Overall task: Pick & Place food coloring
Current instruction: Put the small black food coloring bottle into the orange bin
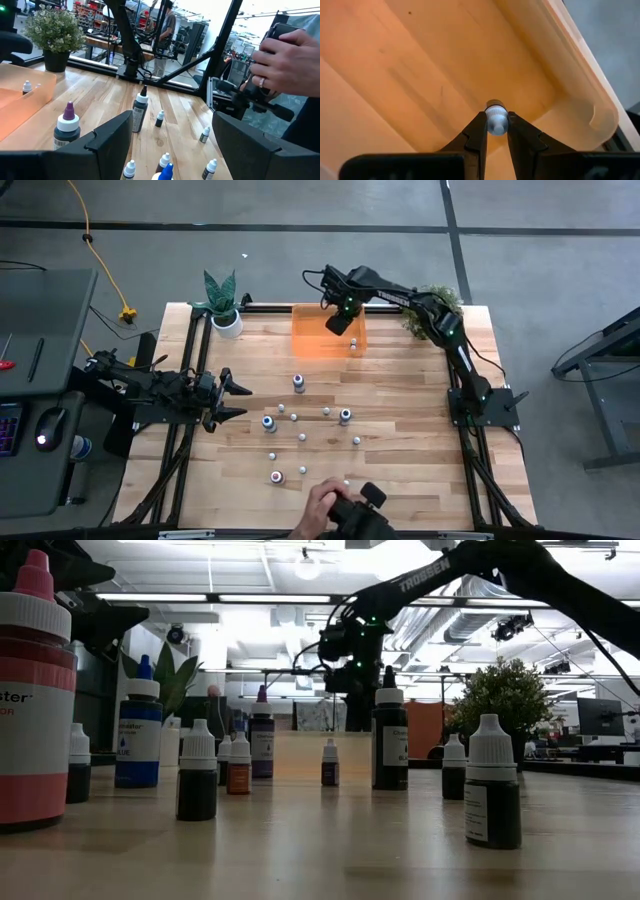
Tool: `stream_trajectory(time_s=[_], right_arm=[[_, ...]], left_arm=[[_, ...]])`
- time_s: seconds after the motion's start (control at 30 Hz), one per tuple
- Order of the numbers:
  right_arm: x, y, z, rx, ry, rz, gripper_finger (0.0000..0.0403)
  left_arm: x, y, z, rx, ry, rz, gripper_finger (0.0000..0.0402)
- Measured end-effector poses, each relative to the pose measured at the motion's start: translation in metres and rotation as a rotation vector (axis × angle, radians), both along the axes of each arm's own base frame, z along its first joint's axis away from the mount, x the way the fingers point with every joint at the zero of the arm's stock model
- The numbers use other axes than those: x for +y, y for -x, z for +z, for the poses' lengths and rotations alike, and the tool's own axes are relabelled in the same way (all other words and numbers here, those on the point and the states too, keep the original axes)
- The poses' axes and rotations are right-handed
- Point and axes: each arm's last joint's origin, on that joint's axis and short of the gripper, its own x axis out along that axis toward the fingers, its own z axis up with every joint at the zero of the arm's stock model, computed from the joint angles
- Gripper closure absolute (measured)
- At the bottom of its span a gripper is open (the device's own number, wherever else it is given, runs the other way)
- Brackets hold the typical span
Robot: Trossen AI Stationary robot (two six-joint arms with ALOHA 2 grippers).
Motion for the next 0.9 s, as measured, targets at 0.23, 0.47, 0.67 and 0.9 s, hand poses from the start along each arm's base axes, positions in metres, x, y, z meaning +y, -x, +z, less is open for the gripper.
stream_trajectory(time_s=[0.23, 0.47, 0.67, 0.9], right_arm=[[-0.004, 0.006, 0.000, 0.028, 0.000, -0.053, 0.0347], [-0.004, 0.008, 0.000, 0.043, -0.008, -0.044, 0.0347], [-0.004, 0.006, 0.000, 0.041, 0.011, -0.007, 0.0347], [0.003, 0.005, -0.012, -0.003, 0.029, 0.029, 0.0347]], left_arm=[[0.000, 0.000, 0.000, 0.000, 0.000, 0.000, 0.0130], [0.000, 0.000, 0.000, 0.000, 0.000, 0.000, 0.0130], [0.000, 0.000, 0.000, 0.000, 0.000, 0.000, 0.0130], [0.000, 0.000, 0.000, 0.000, 0.000, 0.000, 0.0130]])
